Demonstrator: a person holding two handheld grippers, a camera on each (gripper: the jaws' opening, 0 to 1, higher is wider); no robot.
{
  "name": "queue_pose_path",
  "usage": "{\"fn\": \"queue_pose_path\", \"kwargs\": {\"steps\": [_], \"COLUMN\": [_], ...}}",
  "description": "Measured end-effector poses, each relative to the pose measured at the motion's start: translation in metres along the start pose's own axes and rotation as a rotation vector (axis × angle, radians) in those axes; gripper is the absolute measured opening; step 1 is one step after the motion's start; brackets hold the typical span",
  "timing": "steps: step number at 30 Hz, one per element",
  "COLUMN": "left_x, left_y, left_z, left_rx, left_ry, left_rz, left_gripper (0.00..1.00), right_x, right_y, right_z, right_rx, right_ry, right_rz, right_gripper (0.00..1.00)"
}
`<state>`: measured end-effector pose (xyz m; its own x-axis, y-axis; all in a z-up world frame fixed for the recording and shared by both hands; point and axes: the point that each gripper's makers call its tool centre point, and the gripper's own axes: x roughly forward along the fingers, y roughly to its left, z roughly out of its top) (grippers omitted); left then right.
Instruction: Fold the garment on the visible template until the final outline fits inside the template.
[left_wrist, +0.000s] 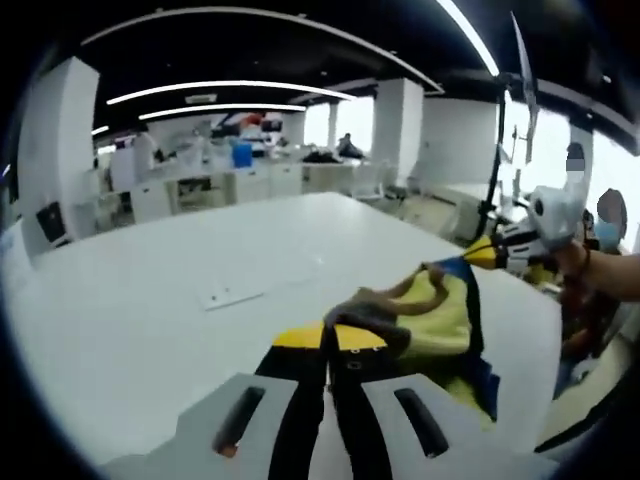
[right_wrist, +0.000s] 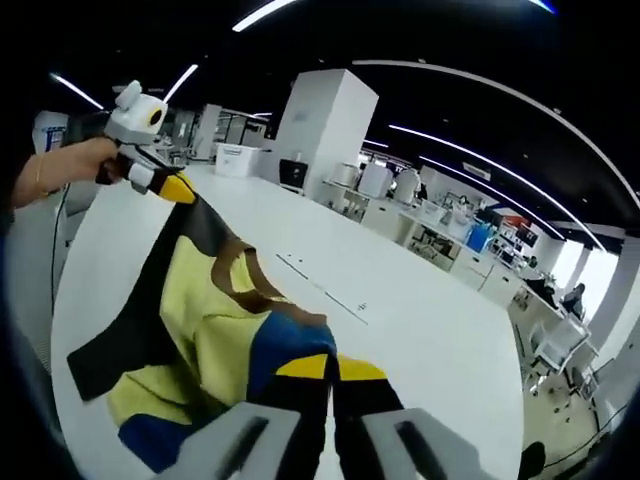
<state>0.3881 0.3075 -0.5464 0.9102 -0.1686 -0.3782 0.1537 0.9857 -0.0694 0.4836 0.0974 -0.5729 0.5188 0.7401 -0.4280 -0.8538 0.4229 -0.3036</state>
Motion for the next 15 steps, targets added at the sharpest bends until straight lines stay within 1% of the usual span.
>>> {"fn": "queue_pose_path", "kwargs": {"steps": [2,3,5,9,11,15], "left_x": [0.006,0.01,0.016,0.025,0.029,0.04], "left_y": [0.005,0.007,0.012,0.019,0.023,0.036], "left_z": [0.004,0.004,0.003,0.0,0.0,0.0], "left_rx": [-0.002,0.004,0.02,0.012,0.0,-0.011], "left_ry": [-0.004,0.004,0.015,0.032,0.028,0.028], "left_rz": [0.003,0.005,0.011,0.012,0.014,0.026], "left_gripper": [0.0,0.0,0.0,0.0,0.0,0.0], "right_x": [0.006,0.009,0.015,0.025,0.029,0.041], "right_y": [-0.005,-0.007,-0.011,-0.016,-0.018,-0.024], "right_z": [0.004,0.005,0.006,0.009,0.01,0.007], "right_rx": [-0.003,-0.002,-0.002,0.002,0.01,0.058], "right_ry": [-0.002,0.009,0.013,0.018,0.015,0.02], "right_rz": [-0.01,-0.011,-0.016,-0.018,-0.022,-0.025], "right_gripper": [0.0,0.0,0.0,0.0,0.0,0.0]}}
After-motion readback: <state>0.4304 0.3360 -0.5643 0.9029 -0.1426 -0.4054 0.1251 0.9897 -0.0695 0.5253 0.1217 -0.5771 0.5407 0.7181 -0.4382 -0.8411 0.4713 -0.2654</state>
